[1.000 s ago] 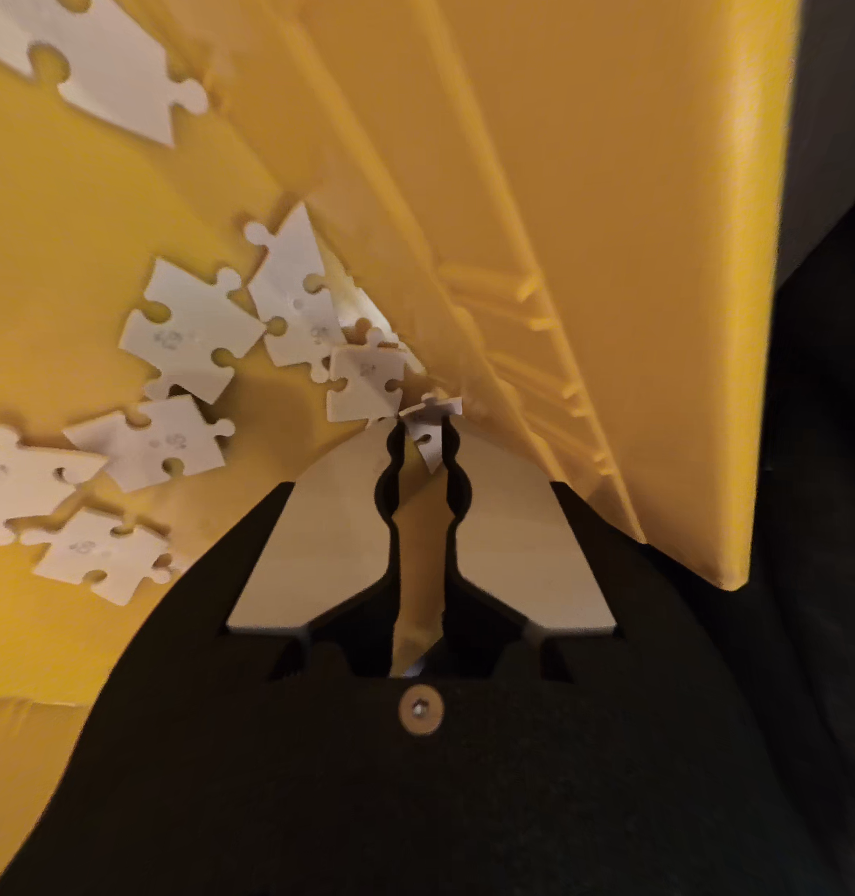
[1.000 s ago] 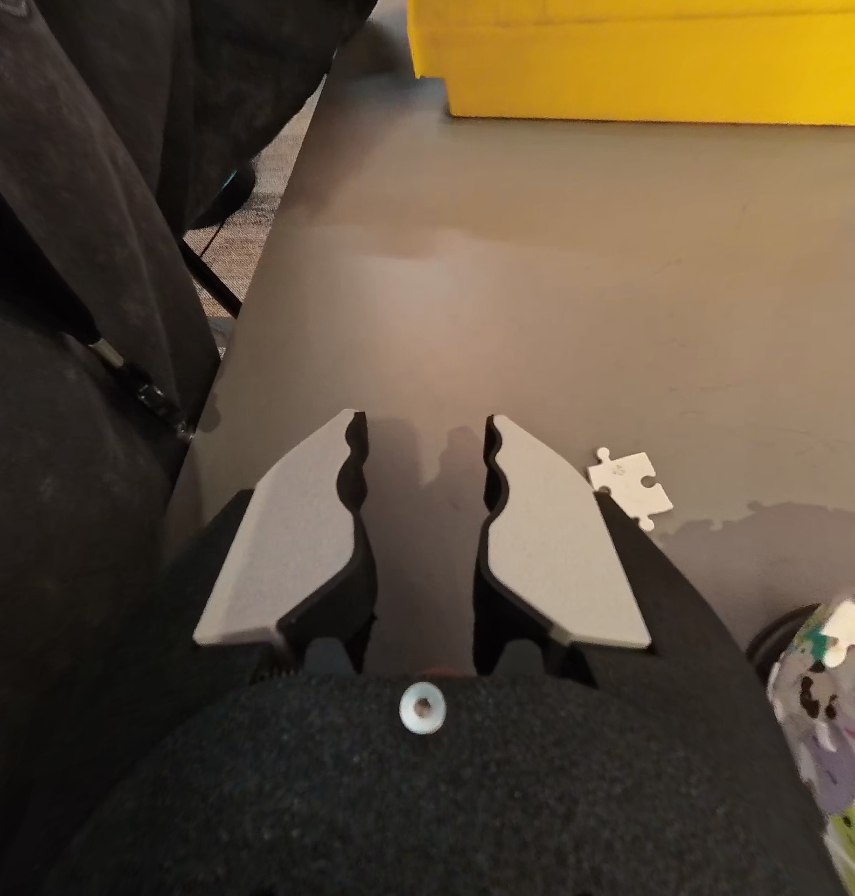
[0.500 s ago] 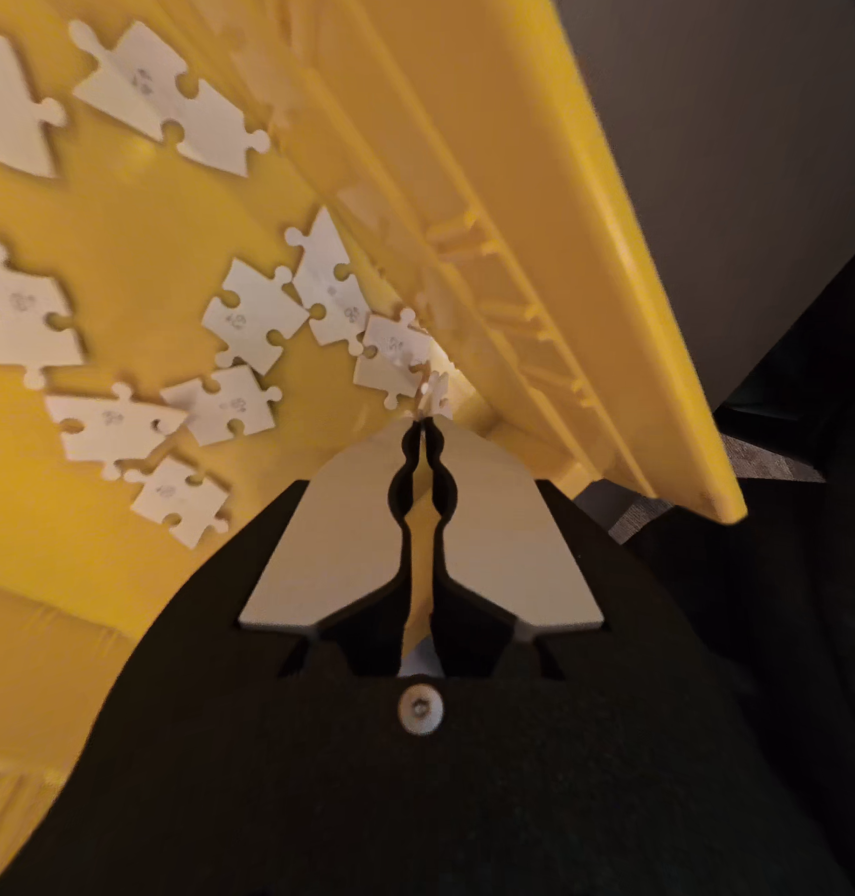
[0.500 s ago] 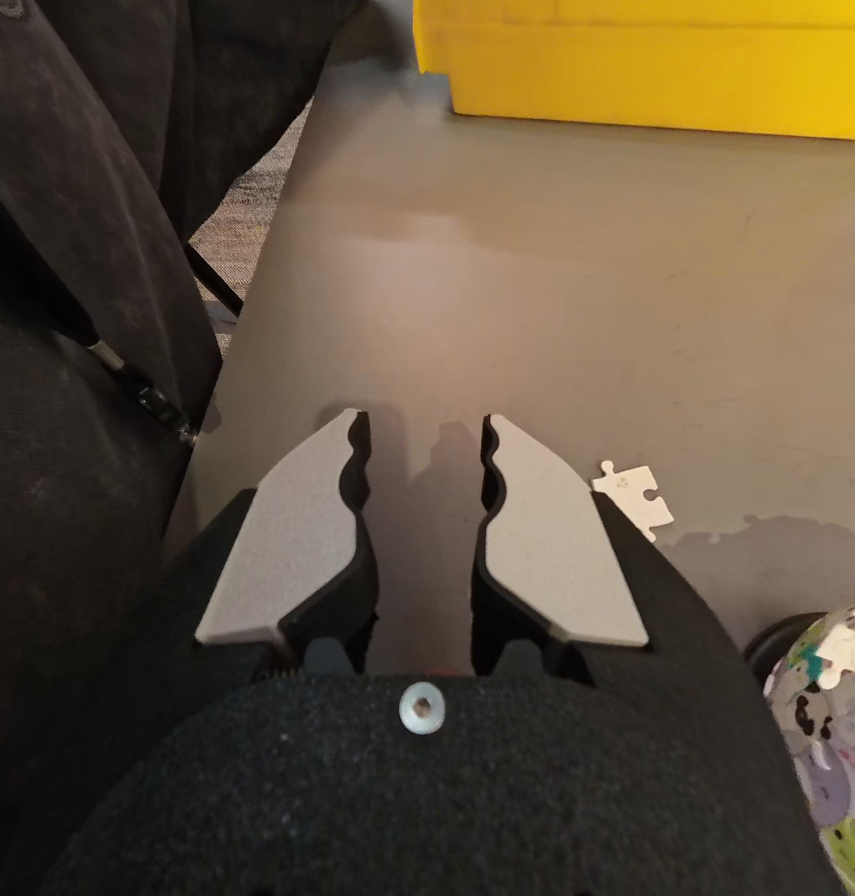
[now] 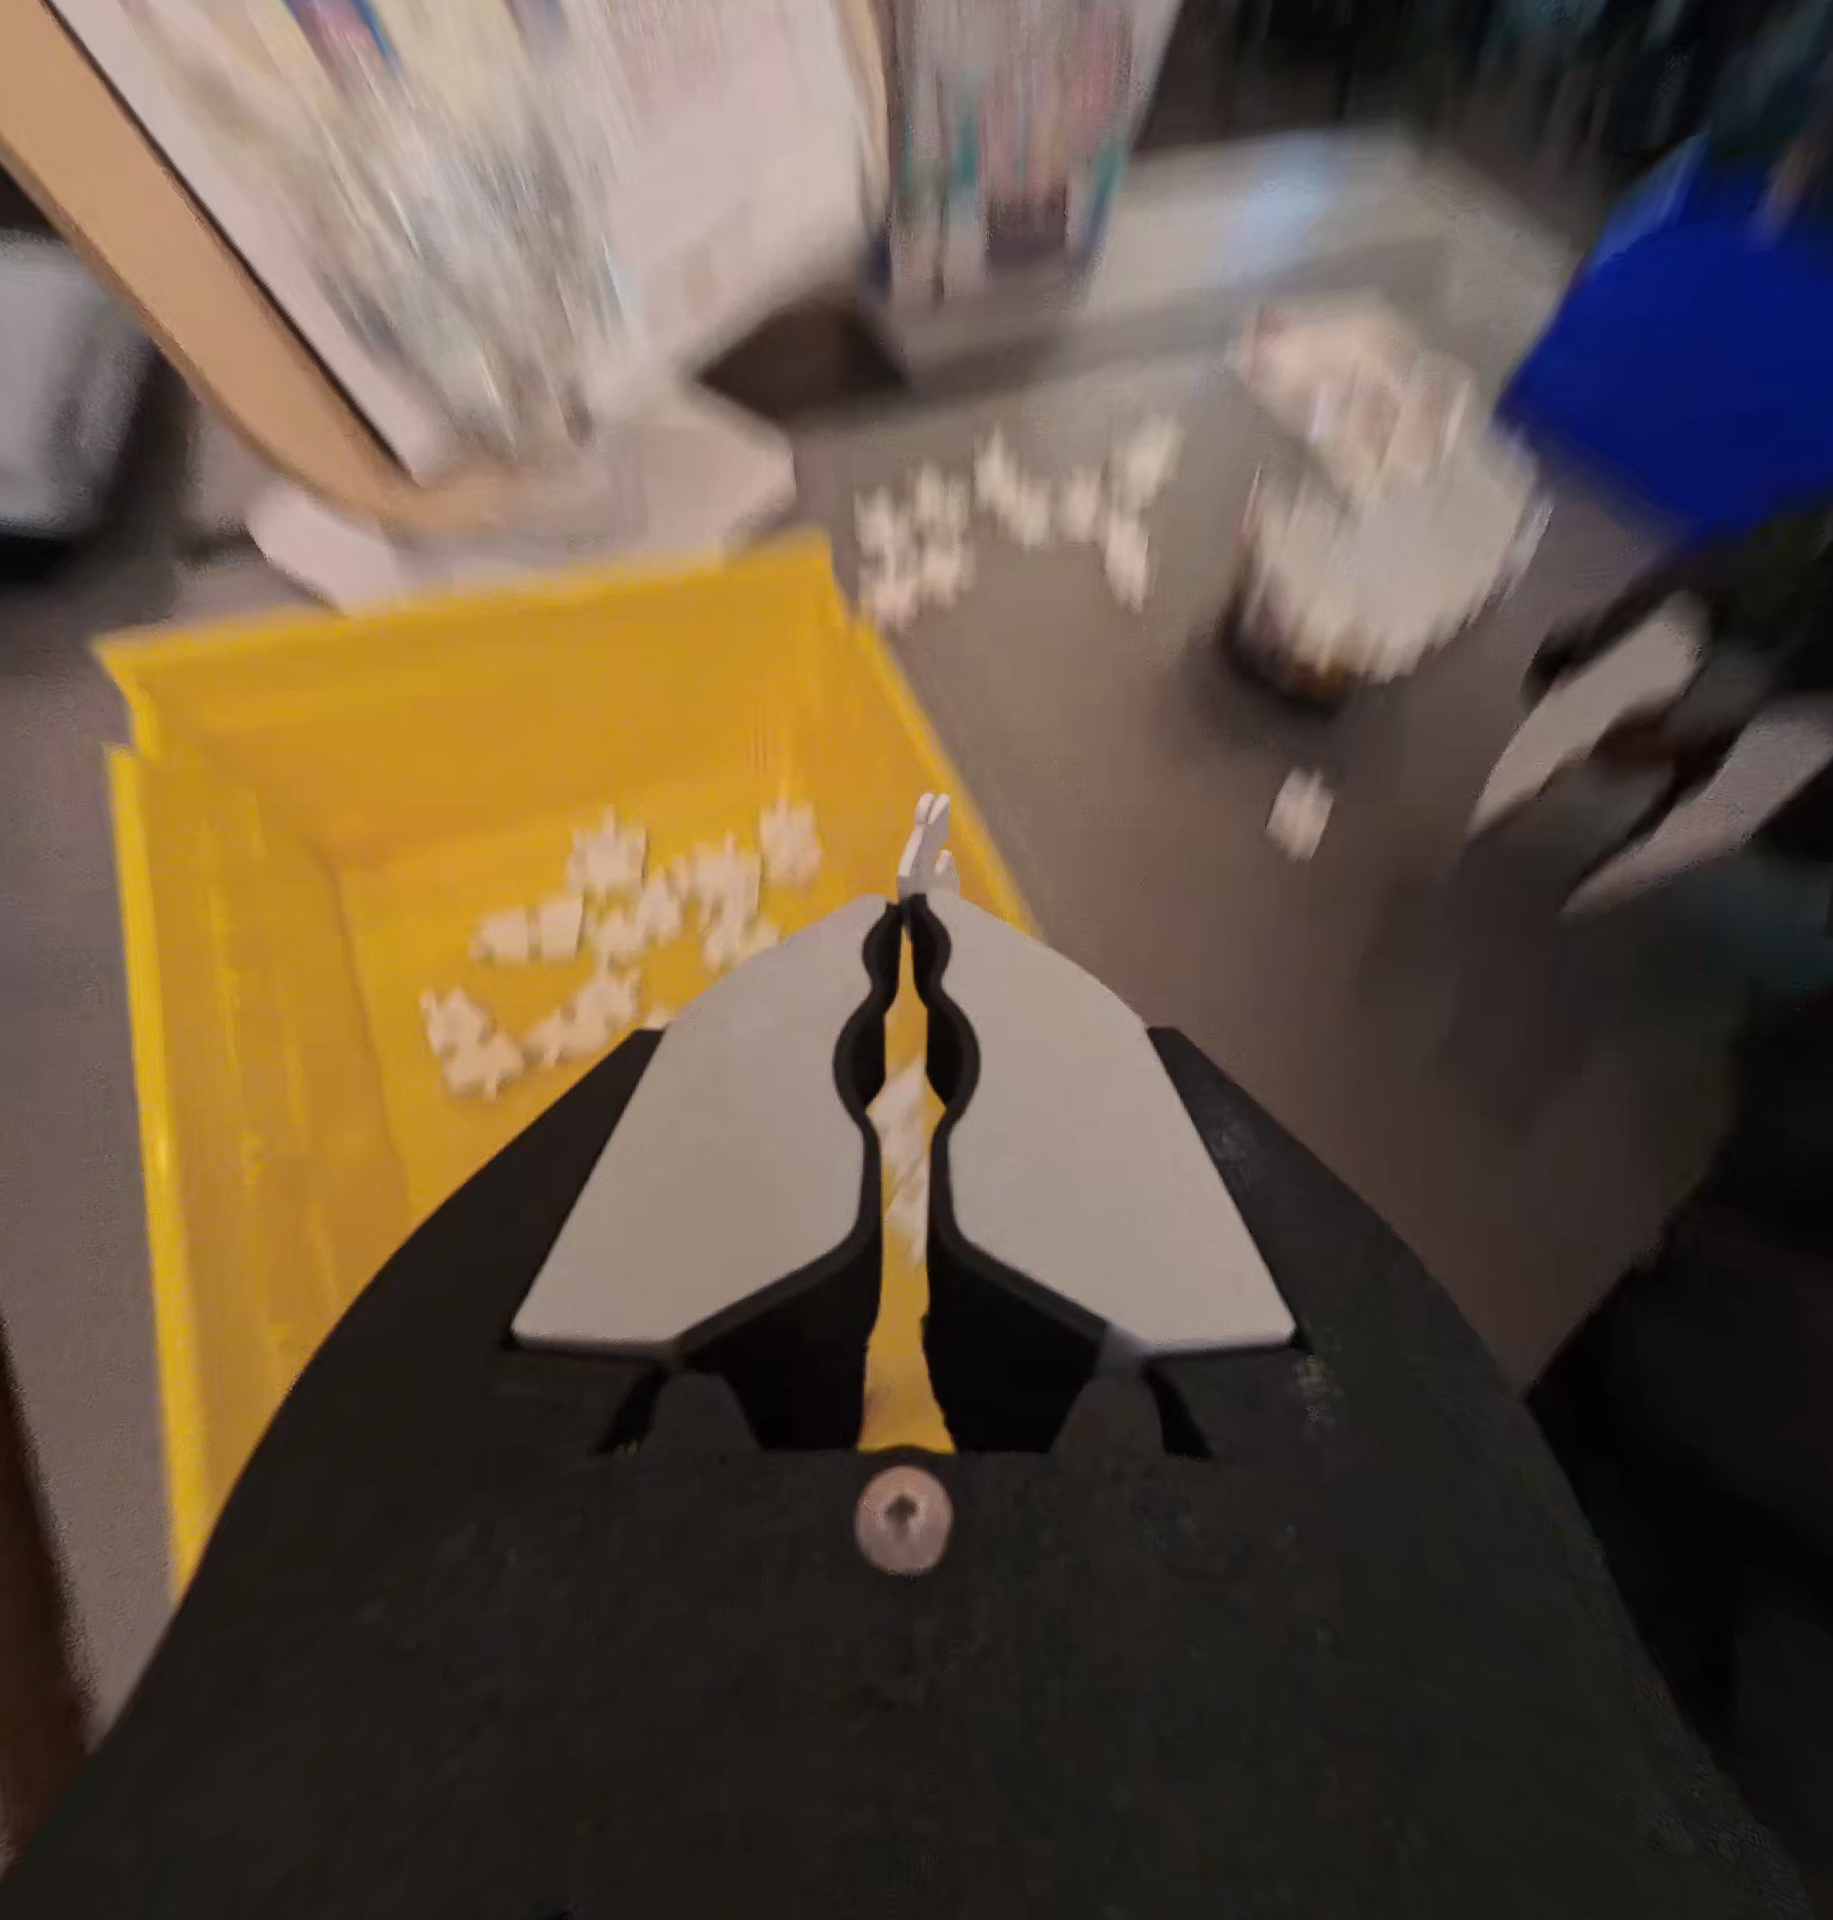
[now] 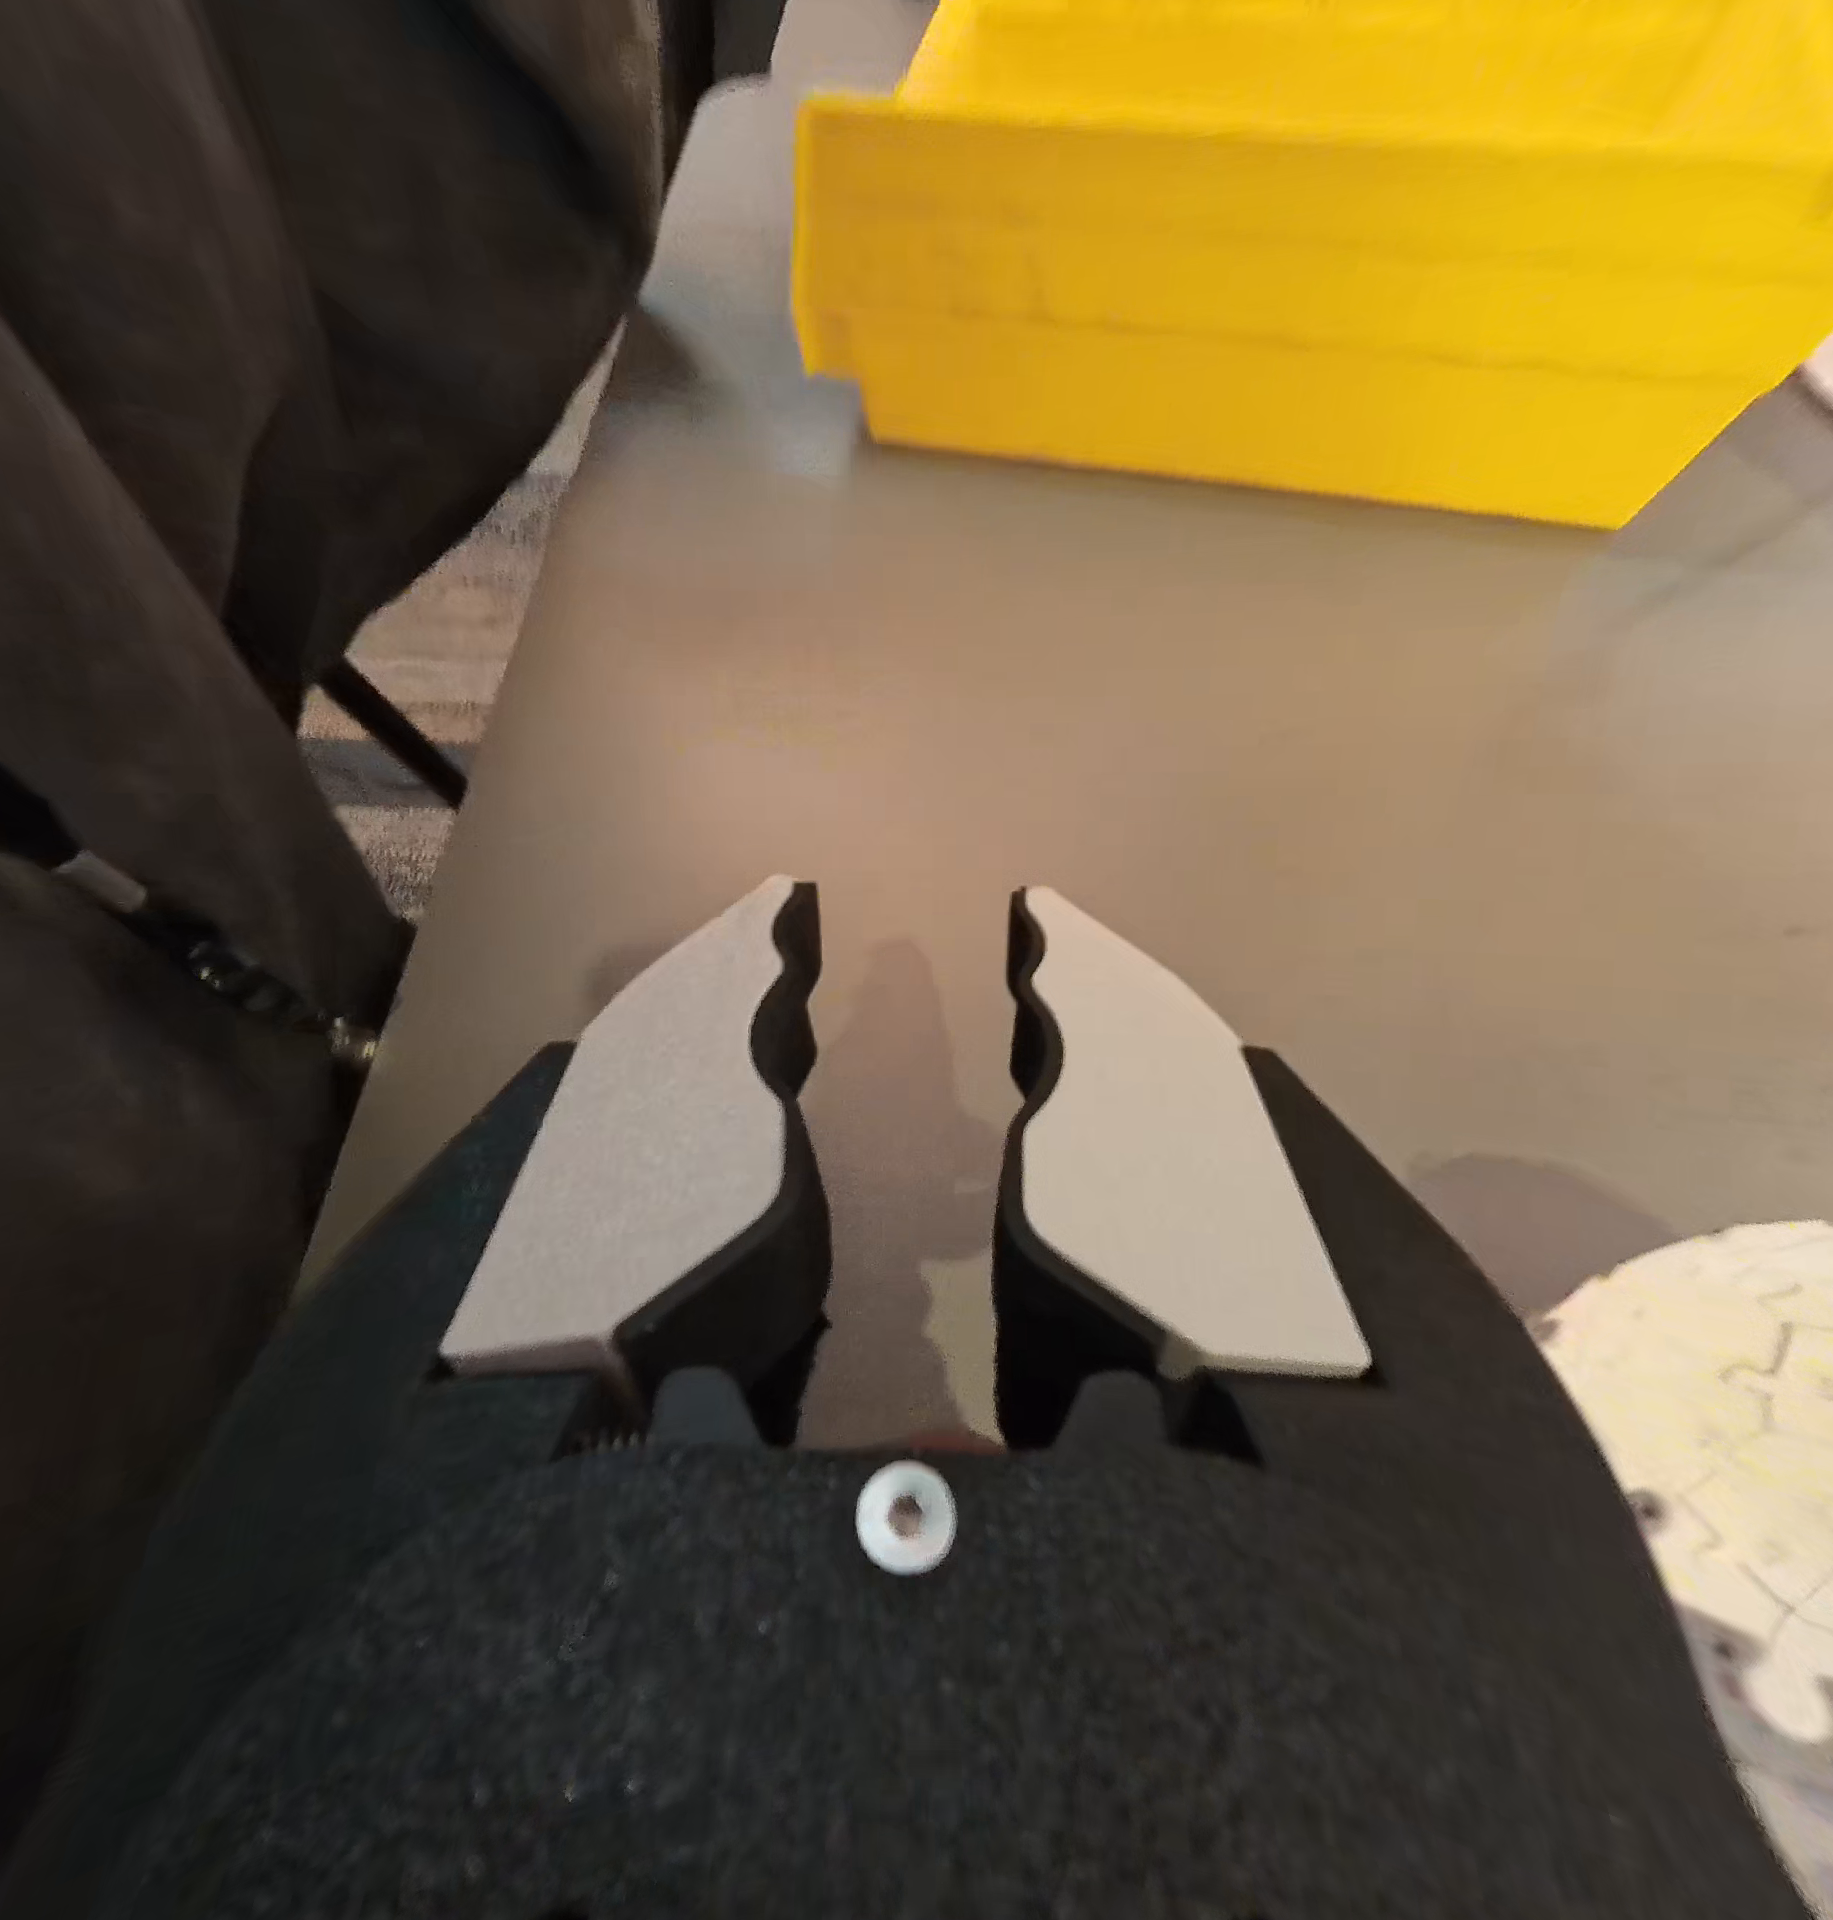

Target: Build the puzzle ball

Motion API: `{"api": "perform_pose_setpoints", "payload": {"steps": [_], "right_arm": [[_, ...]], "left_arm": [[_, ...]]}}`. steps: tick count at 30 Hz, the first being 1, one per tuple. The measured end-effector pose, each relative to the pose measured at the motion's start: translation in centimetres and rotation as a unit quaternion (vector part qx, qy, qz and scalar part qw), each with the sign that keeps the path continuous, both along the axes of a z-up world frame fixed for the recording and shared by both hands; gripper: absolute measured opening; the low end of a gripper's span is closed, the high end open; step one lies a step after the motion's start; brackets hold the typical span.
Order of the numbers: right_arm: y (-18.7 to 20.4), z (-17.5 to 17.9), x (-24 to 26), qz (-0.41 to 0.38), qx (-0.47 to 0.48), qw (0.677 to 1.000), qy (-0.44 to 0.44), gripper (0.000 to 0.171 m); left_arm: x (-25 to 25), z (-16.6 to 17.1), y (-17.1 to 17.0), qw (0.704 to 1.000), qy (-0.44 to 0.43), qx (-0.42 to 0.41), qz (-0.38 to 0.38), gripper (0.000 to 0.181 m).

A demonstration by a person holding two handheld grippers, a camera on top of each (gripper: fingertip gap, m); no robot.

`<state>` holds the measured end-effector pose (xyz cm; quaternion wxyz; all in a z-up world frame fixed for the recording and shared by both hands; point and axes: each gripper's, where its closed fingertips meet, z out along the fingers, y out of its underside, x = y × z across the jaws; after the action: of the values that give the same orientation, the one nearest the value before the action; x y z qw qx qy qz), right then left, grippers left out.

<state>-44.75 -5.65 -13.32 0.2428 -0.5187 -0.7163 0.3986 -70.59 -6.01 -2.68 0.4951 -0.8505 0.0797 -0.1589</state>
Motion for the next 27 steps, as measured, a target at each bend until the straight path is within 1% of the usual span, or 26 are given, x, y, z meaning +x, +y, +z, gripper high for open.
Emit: {"api": "perform_pose_setpoints", "payload": {"steps": [1, 2, 3, 4, 5, 7, 9, 10, 12, 13, 15, 18, 19, 22, 25, 27], "right_arm": [[0.1, 0.9, -0.4, -0.004, -0.004, 1.000, 0.016, 0.034], [0.3, 1.8, -0.8, -0.010, -0.009, 0.999, 0.031, 0.031], [0.3, 2.7, -1.0, -0.014, -0.016, 0.999, 0.045, 0.028], [0.2, 3.5, -0.9, -0.017, -0.023, 0.998, 0.060, 0.026], [0.2, 3.8, -0.5, -0.022, -0.026, 0.997, 0.070, 0.025], [0.4, 2.8, 0.9, -0.036, -0.020, 0.997, 0.063, 0.024], [0.7, 0.7, 2.7, -0.049, -0.001, 0.998, 0.041, 0.024], [0.8, -0.1, 3.5, -0.054, 0.005, 0.998, 0.037, 0.023], [0.6, -1.1, 4.8, -0.057, 0.000, 0.998, 0.038, 0.023], [0.5, -1.4, 5.3, -0.057, -0.004, 0.998, 0.041, 0.023], [0.6, -1.8, 6.1, -0.059, 0.000, 0.997, 0.046, 0.024], [1.1, -2.5, 7.4, -0.061, 0.030, 0.996, 0.054, 0.024], [1.3, -2.7, 7.8, -0.062, 0.036, 0.996, 0.056, 0.024], [1.9, -3.6, 8.9, -0.066, 0.030, 0.997, 0.040, 0.026], [1.8, -2.6, 9.5, -0.063, -0.002, 0.997, 0.051, 0.028], [1.8, -1.9, 9.8, -0.060, -0.006, 0.996, 0.061, 0.029]], "left_arm": [[1.0, 2.4, 0.1, 0.998, -0.039, 0.048, 0.028, 0.001], [2.6, 4.2, 0.1, 0.992, -0.083, 0.083, 0.040, 0.001], [4.7, 5.4, 0.0, 0.985, -0.128, 0.105, 0.041, 0.001], [7.1, 5.7, 0.2, 0.978, -0.169, 0.114, 0.040, 0.001], [9.9, 5.0, 0.5, 0.972, -0.205, 0.105, 0.039, 0.001], [15.4, 1.2, 1.4, 0.959, -0.276, 0.052, 0.049, 0.001], [19.5, -4.7, 2.1, 0.936, -0.341, -0.023, 0.088, 0.001], [20.7, -7.4, 2.3, 0.916, -0.380, -0.051, 0.115, 0.001], [21.4, -11.4, 2.8, 0.877, -0.440, -0.079, 0.176, 0.001], [21.2, -12.8, 3.0, 0.867, -0.446, -0.086, 0.203, 0.001], [20.8, -14.4, 3.5, 0.859, -0.440, -0.094, 0.244, 0.001], [20.5, -15.9, 4.0, 0.869, -0.383, -0.120, 0.290, 0.001], [20.5, -16.5, 4.0, 0.867, -0.373, -0.135, 0.301, 0.001], [21.1, -17.5, 4.0, 0.852, -0.376, -0.165, 0.325, 0.001], [21.0, -18.0, 3.7, 0.839, -0.365, -0.178, 0.361, 0.001], [21.0, -18.2, 3.7, 0.829, -0.365, -0.183, 0.382, 0.001]]}}
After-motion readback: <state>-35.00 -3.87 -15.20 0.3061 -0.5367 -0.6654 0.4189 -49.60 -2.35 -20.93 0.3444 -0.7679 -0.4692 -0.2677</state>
